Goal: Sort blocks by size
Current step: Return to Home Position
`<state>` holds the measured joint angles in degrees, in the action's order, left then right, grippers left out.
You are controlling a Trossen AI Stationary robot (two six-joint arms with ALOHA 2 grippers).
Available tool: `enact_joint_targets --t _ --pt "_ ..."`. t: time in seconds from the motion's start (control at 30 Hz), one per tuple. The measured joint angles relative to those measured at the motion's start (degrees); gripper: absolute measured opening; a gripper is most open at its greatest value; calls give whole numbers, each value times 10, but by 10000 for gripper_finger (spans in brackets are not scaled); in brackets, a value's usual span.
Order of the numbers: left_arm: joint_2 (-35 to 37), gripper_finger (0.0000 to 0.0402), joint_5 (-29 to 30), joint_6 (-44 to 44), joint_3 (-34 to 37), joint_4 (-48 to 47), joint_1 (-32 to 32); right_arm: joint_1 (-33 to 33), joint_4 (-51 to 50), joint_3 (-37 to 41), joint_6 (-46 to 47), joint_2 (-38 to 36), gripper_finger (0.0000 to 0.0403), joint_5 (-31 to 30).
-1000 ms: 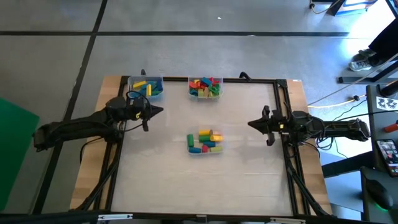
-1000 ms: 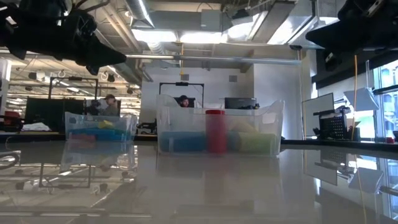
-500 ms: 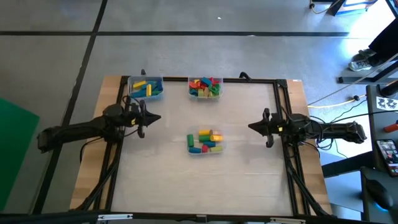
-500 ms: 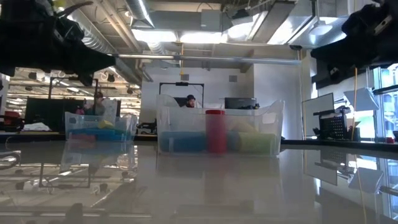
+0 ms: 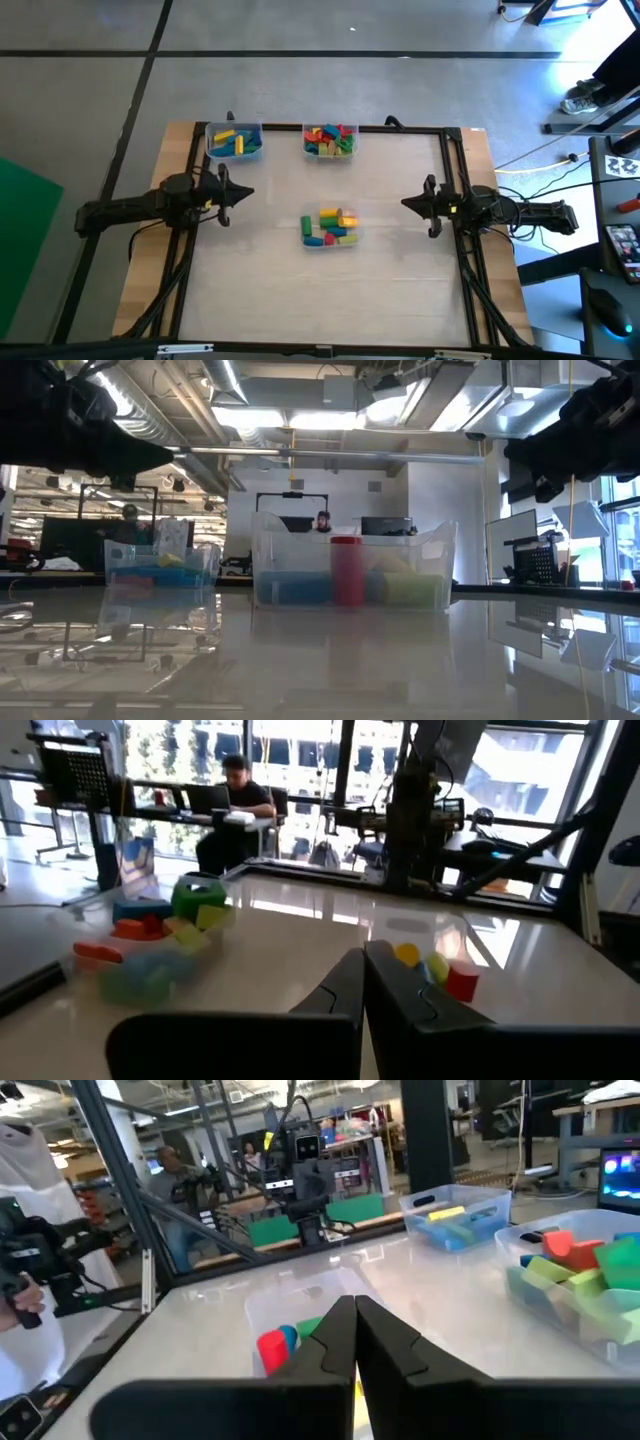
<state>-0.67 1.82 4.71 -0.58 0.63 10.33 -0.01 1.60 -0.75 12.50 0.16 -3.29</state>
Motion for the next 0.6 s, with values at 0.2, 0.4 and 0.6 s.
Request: enact_joint_targets --t 0.2,0.4,0.6 --pt "4 1 20 -4 0 5 3 0 -4 0 6 -1 10 5" --pt "-3 1 18 -4 0 5 3 0 -2 1 8 0 10 13" --pt "-3 1 18 -4 0 5 3 0 0 1 8 0 10 13"
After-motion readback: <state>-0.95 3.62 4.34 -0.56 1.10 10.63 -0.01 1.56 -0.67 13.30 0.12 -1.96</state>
